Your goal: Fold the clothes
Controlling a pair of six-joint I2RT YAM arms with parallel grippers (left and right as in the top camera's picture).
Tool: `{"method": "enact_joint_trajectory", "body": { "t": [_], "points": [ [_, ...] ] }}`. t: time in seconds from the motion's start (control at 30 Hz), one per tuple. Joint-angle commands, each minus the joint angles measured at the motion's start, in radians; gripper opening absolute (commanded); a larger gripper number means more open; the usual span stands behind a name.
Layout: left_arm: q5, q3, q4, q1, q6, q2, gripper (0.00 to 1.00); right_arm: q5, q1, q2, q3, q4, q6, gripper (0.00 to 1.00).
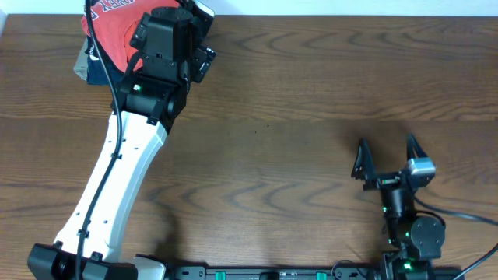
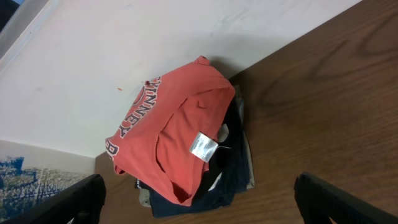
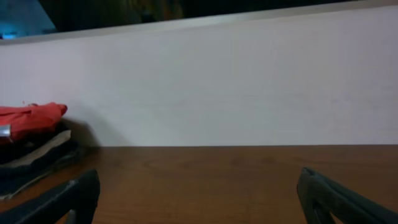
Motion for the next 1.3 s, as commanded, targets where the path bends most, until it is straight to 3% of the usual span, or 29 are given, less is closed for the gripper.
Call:
{"method": "enact_joint_trajectory", "body": {
  "t": [0.0,0.2,0.53,0.83,1.27],
  "points": [
    [-0.013,-0.001,0.003,0.001,-0.005,0.000,0.98,0.063,0.023,-0.061,-0.019,-0.044,0.011,0.99],
    [-0.013,-0.001,0.003,0.001,-0.005,0.000,0.98,0.064,0.023,-0.128,-0.019,-0.151,0.009,0.99],
    [-0.013,-0.001,0.003,0.001,-0.005,0.000,0.98,0.062,-0.013,-0.392,-0.019,-0.522,-0.079,0.99],
    [-0.013,-0.001,0.003,0.001,-0.005,0.000,0.98,-0.014,-0.051,-0.391,-0.019,-0.614,-0.034,0.99],
    [-0.013,-0.001,0.003,0.001,-0.005,0.000,0.98,-0.027,-0.049,-0.376,-0.019,-0.610,-0.023,0.99]
  ]
}}
